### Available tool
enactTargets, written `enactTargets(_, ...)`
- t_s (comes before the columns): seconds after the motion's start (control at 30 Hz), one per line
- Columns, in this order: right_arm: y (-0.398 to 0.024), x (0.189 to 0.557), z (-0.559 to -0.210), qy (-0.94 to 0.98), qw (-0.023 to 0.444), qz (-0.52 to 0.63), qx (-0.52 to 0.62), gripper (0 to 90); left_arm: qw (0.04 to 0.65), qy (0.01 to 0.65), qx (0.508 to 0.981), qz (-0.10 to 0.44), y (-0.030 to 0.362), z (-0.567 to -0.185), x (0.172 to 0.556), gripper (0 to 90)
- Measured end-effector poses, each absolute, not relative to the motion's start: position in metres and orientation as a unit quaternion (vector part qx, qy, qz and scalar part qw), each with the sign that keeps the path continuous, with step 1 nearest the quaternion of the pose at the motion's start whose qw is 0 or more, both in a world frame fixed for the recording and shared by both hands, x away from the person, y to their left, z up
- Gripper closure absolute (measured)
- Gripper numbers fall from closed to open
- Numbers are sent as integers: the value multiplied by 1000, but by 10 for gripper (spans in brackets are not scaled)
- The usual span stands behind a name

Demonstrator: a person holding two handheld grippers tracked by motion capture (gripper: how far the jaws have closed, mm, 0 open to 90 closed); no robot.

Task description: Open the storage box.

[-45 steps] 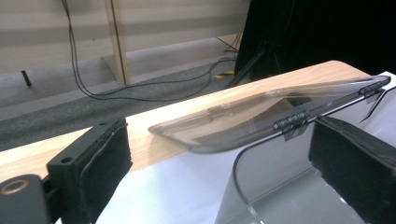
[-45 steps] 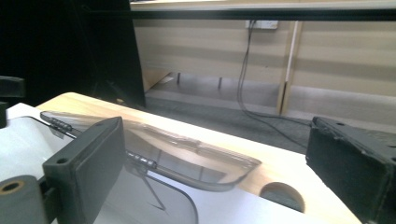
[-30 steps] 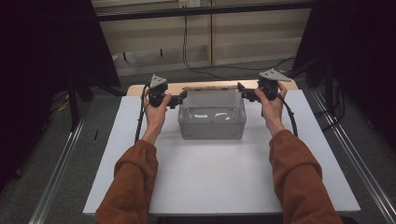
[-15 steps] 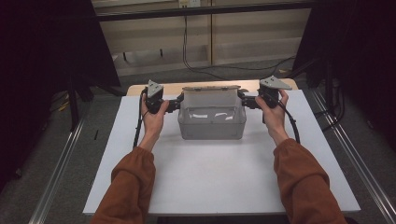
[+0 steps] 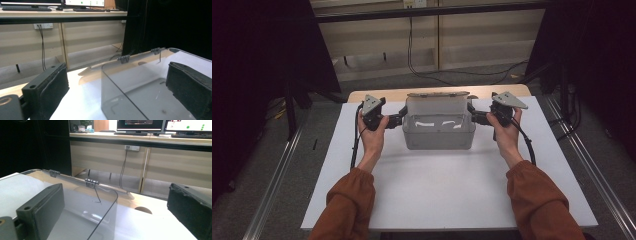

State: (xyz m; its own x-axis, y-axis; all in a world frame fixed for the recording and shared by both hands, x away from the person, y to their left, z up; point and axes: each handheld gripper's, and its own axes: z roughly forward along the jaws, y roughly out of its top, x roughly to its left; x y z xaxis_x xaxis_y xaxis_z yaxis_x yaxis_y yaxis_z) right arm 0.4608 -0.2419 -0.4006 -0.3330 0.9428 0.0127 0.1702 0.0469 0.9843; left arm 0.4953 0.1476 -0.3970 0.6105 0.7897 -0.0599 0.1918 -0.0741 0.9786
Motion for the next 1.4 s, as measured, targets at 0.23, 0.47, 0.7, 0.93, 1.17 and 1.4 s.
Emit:
enactTargets(0.23, -244, 448, -400, 619, 372, 529, 446, 1, 583, 363, 683, 247, 152, -402, 479, 13)
enactTargets(0.47, -246, 429, -400, 621, 381, 526, 438, 1, 579, 357, 686, 259, 154, -398, 463, 18)
enactTargets(0.7, -255, 410, -400, 610, 385, 534, 441, 1, 589, 365, 671, 263, 163, -399, 445, 35)
enactTargets(0.93, -265, 390, -403, 605, 388, 528, 452, 0, 584, 352, 679, 272, 171, -404, 427, 35)
enactTargets(1.17, -272, 370, -402, 595, 400, 533, 450, 0, 587, 357, 670, 282, 184, -400, 412, 35)
enactTargets(1.4, -279, 355, -405, 591, 413, 530, 445, 0, 583, 359, 667, 294, 190, -402, 399, 34)
